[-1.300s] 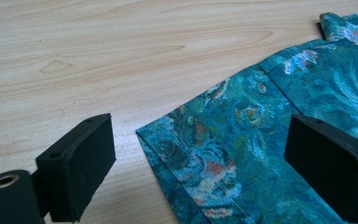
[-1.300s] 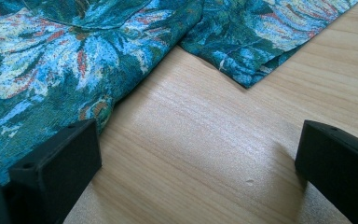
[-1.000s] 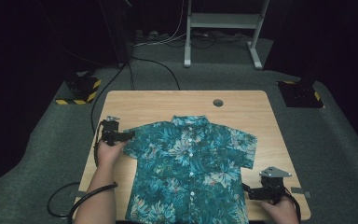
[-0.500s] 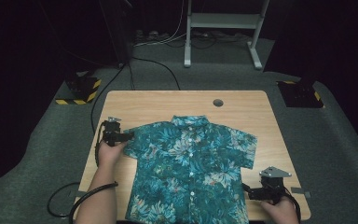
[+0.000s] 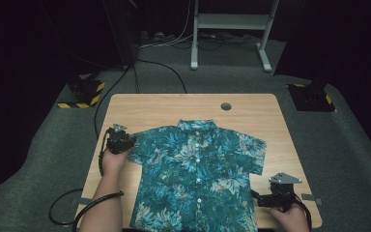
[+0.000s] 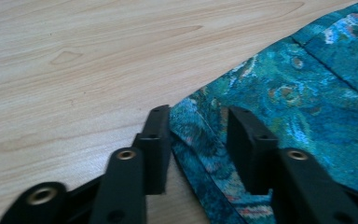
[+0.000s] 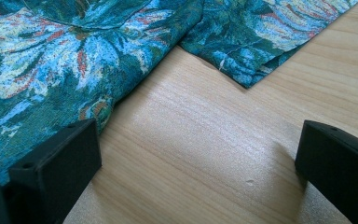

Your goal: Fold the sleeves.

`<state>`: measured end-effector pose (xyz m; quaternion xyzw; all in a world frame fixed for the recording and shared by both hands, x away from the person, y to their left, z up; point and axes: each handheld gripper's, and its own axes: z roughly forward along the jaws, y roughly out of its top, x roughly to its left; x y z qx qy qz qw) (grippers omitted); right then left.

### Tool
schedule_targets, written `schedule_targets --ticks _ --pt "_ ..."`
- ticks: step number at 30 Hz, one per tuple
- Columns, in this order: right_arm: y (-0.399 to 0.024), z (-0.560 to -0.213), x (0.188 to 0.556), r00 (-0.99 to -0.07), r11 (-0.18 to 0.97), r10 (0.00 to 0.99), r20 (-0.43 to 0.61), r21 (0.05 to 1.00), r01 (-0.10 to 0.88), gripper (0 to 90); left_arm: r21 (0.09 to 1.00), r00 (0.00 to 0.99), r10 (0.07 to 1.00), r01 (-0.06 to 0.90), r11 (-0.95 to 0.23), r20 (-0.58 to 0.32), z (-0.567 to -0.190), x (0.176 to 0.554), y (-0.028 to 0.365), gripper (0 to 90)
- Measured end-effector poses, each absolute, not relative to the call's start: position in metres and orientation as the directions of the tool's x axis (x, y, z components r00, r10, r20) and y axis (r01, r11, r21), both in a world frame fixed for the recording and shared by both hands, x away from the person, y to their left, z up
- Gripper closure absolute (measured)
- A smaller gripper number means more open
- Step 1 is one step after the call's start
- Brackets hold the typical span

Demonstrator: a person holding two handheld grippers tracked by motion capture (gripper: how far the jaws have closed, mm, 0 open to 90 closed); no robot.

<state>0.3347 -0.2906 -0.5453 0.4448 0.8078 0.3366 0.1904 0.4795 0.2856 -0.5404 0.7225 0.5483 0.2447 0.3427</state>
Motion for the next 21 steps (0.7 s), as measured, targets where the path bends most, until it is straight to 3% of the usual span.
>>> schedule_targets --ticks 9,21 --pt "-0.291 -0.545 0.335 -0.532 0.378 0.847 -0.008 0.713 0.59 0.0 0.752 0.267 0.962 0.645 -0.135 -0.057 -0.539 0.478 0.277 86.6" --pt "-0.291 -0.545 0.335 -0.534 0.379 0.846 -0.008 0.713 0.59 0.0 0.782 0.27 0.957 0.617 -0.09 -0.103 -0.515 0.472 0.272 87.4"
